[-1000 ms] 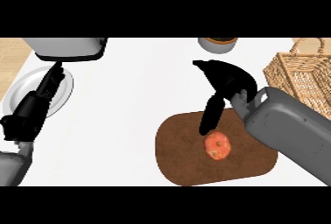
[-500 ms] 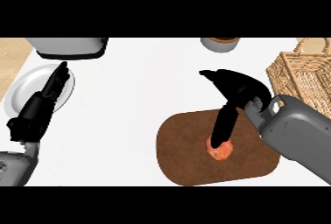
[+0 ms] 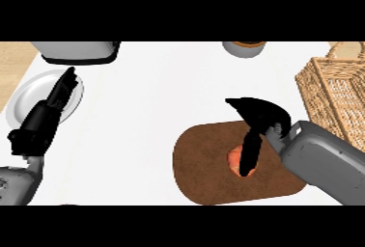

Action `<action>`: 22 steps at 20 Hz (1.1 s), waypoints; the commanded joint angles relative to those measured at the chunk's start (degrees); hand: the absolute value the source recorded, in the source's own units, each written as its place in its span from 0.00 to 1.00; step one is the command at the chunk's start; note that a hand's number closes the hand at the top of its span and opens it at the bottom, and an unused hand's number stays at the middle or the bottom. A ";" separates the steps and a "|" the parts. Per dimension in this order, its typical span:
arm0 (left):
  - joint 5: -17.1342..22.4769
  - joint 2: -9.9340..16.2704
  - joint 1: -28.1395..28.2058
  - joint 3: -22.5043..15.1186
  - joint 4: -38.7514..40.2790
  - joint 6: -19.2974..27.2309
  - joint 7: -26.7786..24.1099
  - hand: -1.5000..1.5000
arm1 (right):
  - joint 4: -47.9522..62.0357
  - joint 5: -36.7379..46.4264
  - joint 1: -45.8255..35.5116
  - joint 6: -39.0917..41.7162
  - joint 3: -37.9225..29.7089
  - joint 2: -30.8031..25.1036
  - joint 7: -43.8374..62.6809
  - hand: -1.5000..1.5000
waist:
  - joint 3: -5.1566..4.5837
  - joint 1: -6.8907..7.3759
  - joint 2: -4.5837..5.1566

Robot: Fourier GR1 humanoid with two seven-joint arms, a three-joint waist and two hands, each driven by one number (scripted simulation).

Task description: Pick the squash from the cutting board and place it in the basket

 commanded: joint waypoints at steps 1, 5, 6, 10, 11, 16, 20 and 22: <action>-0.30 -0.05 -1.93 1.28 0.96 -1.23 1.33 0.50 | 1.58 3.25 2.70 1.11 1.59 3.10 5.86 0.00 | 0.02 -0.04 0.07; -1.28 -1.63 0.98 1.33 0.24 -1.70 -0.54 0.50 | 3.71 6.94 4.78 2.82 -0.57 1.58 1.53 0.00 | 0.02 0.21 0.11; -1.81 -1.76 0.88 2.34 2.42 -2.13 -3.31 0.50 | 4.83 6.89 3.69 3.35 -1.81 4.06 2.65 0.00 | 0.01 0.24 0.14; -3.08 -2.85 -0.75 3.01 1.80 -2.32 -0.88 0.50 | 2.82 13.23 10.95 1.19 -1.28 3.50 -1.17 0.00 | 0.03 -0.05 0.09; -0.51 0.26 1.38 4.99 -4.14 -5.32 2.63 0.50 | 1.92 13.34 10.93 2.25 -2.46 3.80 -0.65 0.00 | 0.04 0.25 -0.01; -2.78 -2.17 -0.70 6.74 1.42 -5.93 -0.52 0.50 | 4.80 19.85 12.74 3.55 -4.81 7.09 -4.26 0.00 | 0.03 0.07 0.08; -3.18 -3.08 -1.63 7.52 -0.21 -7.02 2.77 0.50 | 0.89 22.40 15.95 5.31 -6.71 7.61 -2.53 0.00 | 0.03 -0.11 0.03; -5.47 -4.42 2.86 6.04 -6.20 -4.93 4.16 0.50 | -2.40 24.83 19.09 2.67 -6.33 9.98 0.10 0.00 | 0.04 0.03 -0.06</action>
